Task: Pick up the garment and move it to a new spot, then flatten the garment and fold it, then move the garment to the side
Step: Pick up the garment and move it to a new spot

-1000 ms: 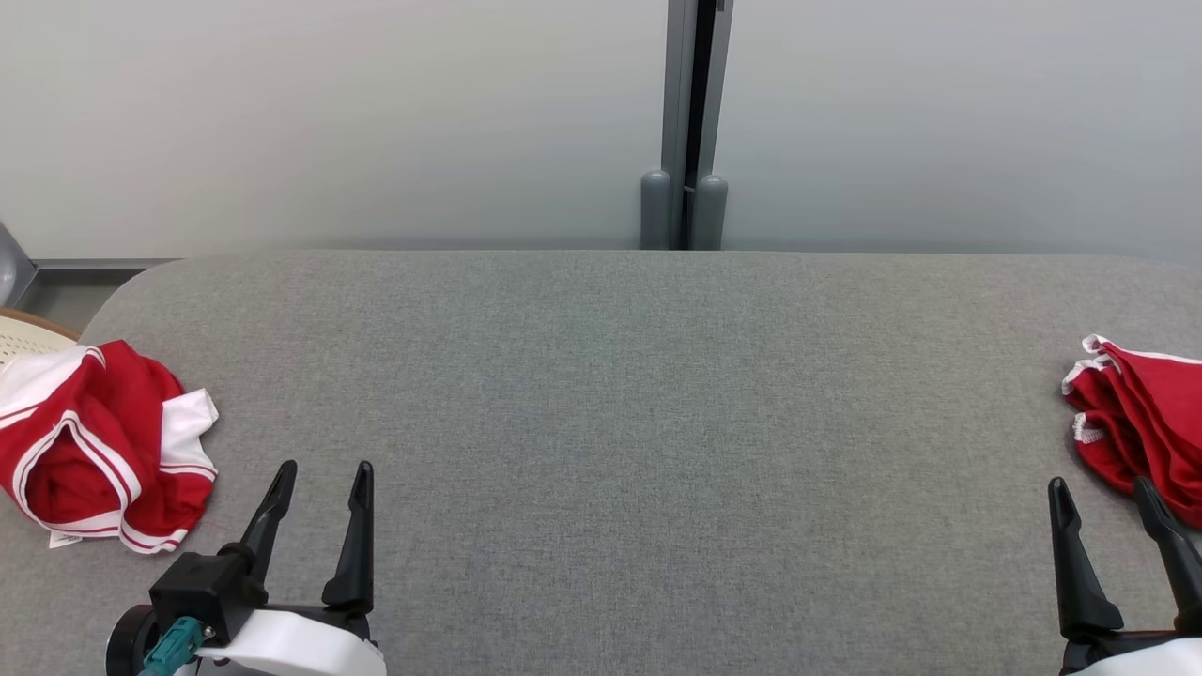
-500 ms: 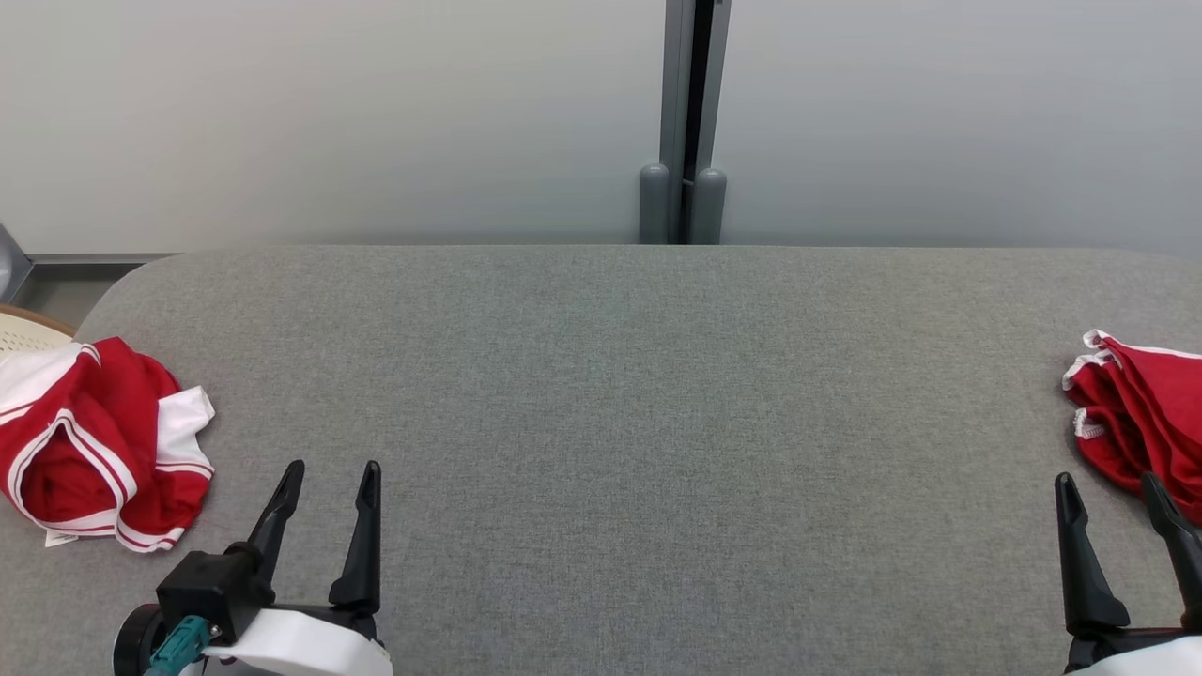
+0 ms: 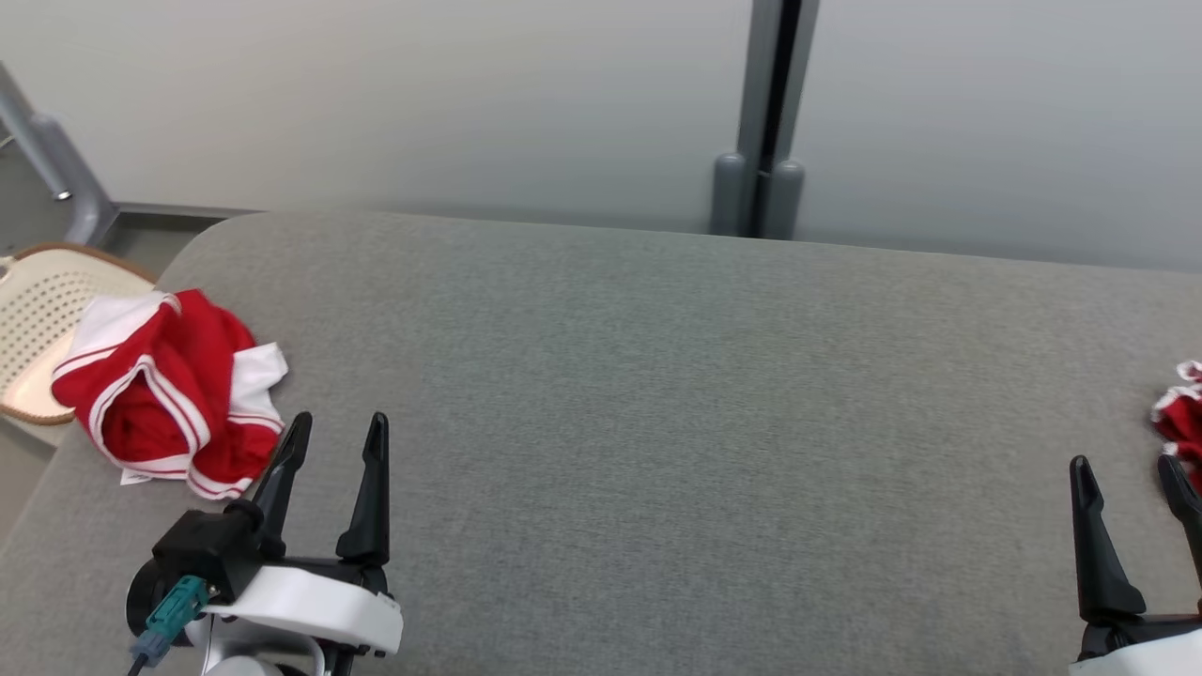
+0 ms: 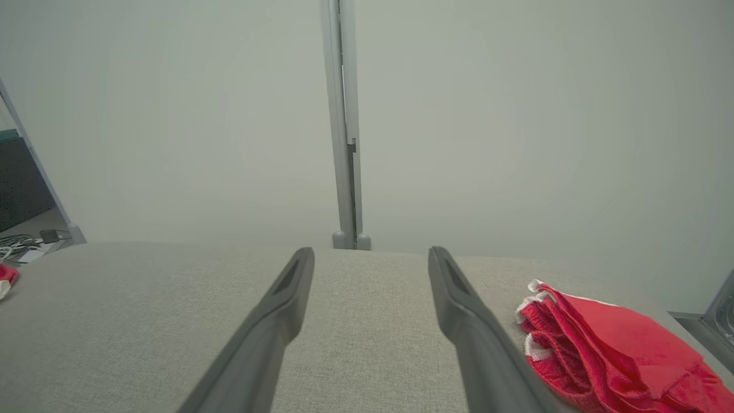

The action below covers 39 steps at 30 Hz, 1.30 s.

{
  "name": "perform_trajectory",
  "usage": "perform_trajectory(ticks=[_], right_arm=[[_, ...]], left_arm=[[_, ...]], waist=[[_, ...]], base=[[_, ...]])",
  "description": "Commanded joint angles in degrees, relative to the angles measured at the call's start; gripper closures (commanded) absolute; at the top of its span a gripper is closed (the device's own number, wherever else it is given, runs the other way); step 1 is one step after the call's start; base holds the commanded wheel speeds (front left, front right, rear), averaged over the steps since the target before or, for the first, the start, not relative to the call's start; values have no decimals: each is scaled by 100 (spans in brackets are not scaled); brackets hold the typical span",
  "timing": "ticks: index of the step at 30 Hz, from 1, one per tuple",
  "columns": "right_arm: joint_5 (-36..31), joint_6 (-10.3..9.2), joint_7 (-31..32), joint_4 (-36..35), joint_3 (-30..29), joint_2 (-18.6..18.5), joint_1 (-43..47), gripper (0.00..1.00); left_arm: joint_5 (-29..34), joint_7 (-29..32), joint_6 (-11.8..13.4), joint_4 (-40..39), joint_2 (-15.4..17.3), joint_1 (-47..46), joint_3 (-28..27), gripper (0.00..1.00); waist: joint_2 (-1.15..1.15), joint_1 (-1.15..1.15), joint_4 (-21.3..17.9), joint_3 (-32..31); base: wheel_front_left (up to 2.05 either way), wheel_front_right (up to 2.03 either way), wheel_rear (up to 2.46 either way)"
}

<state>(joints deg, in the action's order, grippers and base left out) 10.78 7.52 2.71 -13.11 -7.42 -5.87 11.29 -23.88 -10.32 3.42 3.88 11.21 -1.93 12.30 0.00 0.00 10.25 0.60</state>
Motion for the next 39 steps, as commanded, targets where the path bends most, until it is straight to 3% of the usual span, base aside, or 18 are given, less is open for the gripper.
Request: perform_trajectory(ticks=[1, 10, 18, 33, 39], right_arm=[[-10, -6, 30, -55, -22, -36, -79, 0], [-12, -5, 129, -174, 194, -107, -255, 0], [25, -5, 122, -144, 302, -152, -317, 0], [-1, -5, 247, -260, 376, -309, -561, 0], [-43, -5, 548, -700, 311, -605, -964, 0]], left_arm=[[-2, -58, -24, 22, -6, -169, -9, 0], [-27, -281, -148, 456, -98, -565, 13, 0], [-72, -392, -194, 668, -90, -599, -64, 0], [-115, -476, -258, 925, -291, -960, -225, 0], [-290, -480, -446, 1717, -596, -1875, -382, 0]], waist=[[0, 0, 354, 80], [0, 0, 1424, 144], [0, 0, 1909, 199], [0, 0, 1847, 584], [0, 0, 1422, 1547]], base=[[0, 0, 0], [0, 0, 0], [0, 0, 0], [0, 0, 0], [0, 0, 0]])
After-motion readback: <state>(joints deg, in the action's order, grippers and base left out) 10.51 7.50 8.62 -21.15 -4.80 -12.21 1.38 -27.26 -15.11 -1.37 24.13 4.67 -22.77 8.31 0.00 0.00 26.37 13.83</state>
